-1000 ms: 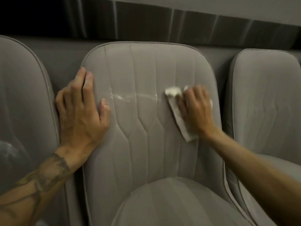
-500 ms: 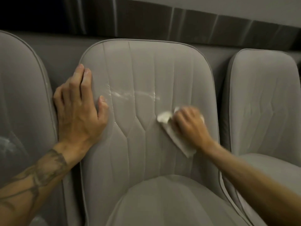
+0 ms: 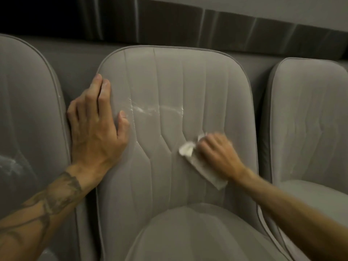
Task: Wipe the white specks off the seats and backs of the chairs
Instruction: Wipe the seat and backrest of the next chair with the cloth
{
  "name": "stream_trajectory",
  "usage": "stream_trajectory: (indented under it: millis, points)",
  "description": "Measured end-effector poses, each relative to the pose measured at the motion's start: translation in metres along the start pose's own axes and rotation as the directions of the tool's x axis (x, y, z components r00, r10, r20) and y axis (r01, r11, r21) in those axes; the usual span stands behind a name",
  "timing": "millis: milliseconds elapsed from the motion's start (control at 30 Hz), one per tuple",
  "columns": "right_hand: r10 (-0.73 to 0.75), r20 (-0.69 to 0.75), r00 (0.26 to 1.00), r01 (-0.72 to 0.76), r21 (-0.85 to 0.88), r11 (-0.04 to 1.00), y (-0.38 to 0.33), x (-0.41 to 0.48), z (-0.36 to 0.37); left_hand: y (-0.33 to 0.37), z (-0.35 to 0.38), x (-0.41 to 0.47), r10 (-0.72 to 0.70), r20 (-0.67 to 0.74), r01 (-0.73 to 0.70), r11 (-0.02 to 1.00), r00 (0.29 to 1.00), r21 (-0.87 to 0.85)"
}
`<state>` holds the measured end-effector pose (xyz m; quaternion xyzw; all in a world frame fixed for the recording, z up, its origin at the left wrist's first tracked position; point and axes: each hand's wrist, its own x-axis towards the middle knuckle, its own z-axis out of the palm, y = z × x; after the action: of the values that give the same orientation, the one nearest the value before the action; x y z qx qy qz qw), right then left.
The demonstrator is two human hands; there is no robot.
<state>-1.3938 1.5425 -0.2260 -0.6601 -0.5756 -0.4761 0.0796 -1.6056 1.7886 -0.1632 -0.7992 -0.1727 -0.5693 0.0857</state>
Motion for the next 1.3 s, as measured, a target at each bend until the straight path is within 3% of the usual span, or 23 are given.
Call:
stream_trajectory:
  millis: [100, 167, 233, 300, 367, 433, 500, 567, 667, 733, 833, 900, 967, 1067, 1133, 1233, 1300]
  points:
    - [0.318, -0.243, 0.916, -0.326, 0.006, 0.945, 0.027, 0.050, -0.009, 0.000, 0.001, 0.000, 0.000, 0.000, 0.000, 1.000, 1.000, 0.004]
    - [0.387, -0.273, 0.880, -0.386, 0.060, 0.920, 0.013, 0.041, 0.000, 0.001, 0.001, -0.002, -0.004, 0.001, 0.004, 1.000, 1.000, 0.007]
    - [0.284, -0.177, 0.942, -0.275, 0.075, 0.959, -0.016, -0.004, 0.017, 0.002, 0.001, -0.002, -0.008, 0.006, 0.008, 1.000, 1.000, 0.007]
    - [0.059, 0.011, 0.998, -0.059, 0.069, 0.996, -0.042, -0.061, 0.028, 0.002, 0.000, -0.002, -0.009, 0.013, 0.009, 1.000, 1.000, 0.001]
    - [-0.186, 0.171, 0.968, 0.177, 0.069, 0.982, -0.060, -0.101, 0.033, 0.002, -0.001, -0.001, -0.009, 0.019, 0.009, 1.000, 1.000, 0.000]
    - [-0.286, 0.230, 0.930, 0.278, 0.067, 0.958, -0.057, -0.102, 0.030, 0.003, -0.002, -0.001, -0.009, 0.020, 0.010, 1.000, 1.000, -0.004]
    - [-0.190, 0.139, 0.972, 0.186, 0.040, 0.982, -0.042, -0.071, 0.027, 0.002, -0.002, -0.001, -0.012, 0.013, 0.012, 1.000, 1.000, -0.004]
    - [0.062, -0.042, 0.997, -0.061, 0.028, 0.998, -0.020, -0.030, 0.018, 0.002, -0.001, -0.001, -0.008, 0.009, 0.008, 1.000, 1.000, -0.003]
    - [0.347, -0.195, 0.917, -0.337, 0.085, 0.938, -0.009, 0.002, 0.013, 0.001, 0.001, -0.002, -0.008, 0.004, 0.008, 1.000, 1.000, -0.004]
    - [0.327, -0.176, 0.928, -0.312, 0.112, 0.944, -0.027, -0.010, 0.021, 0.000, 0.000, -0.002, -0.008, 0.006, 0.008, 1.000, 1.000, 0.000]
    - [0.159, -0.017, 0.987, -0.156, 0.118, 0.981, -0.052, -0.050, 0.027, 0.002, 0.000, -0.002, -0.010, 0.010, 0.010, 1.000, 1.000, -0.003]
    - [0.145, 0.020, 0.989, -0.147, 0.103, 0.984, -0.045, -0.048, 0.023, 0.003, -0.001, -0.001, -0.010, 0.012, 0.011, 1.000, 1.000, -0.018]
    - [0.136, -0.051, 0.989, -0.130, 0.108, 0.986, -0.024, -0.009, 0.012, 0.003, -0.001, -0.001, -0.015, 0.008, 0.016, 1.000, 1.000, -0.018]
    - [0.114, -0.289, 0.951, -0.100, 0.062, 0.993, 0.018, 0.085, -0.009, 0.003, -0.001, -0.001, -0.019, 0.001, 0.019, 1.000, 1.000, -0.017]
    - [0.178, -0.387, 0.905, -0.176, 0.041, 0.984, 0.041, 0.136, -0.023, 0.004, -0.001, -0.001, -0.016, 0.001, 0.016, 1.000, 1.000, -0.008]
    - [0.414, -0.444, 0.795, -0.389, 0.151, 0.909, 0.035, 0.145, -0.018, 0.003, 0.000, -0.002, -0.010, -0.003, 0.010, 1.000, 1.000, 0.002]
    - [0.453, -0.402, 0.796, -0.414, 0.186, 0.891, 0.005, 0.114, -0.005, 0.003, 0.000, -0.003, -0.013, -0.004, 0.013, 1.000, 1.000, 0.001]
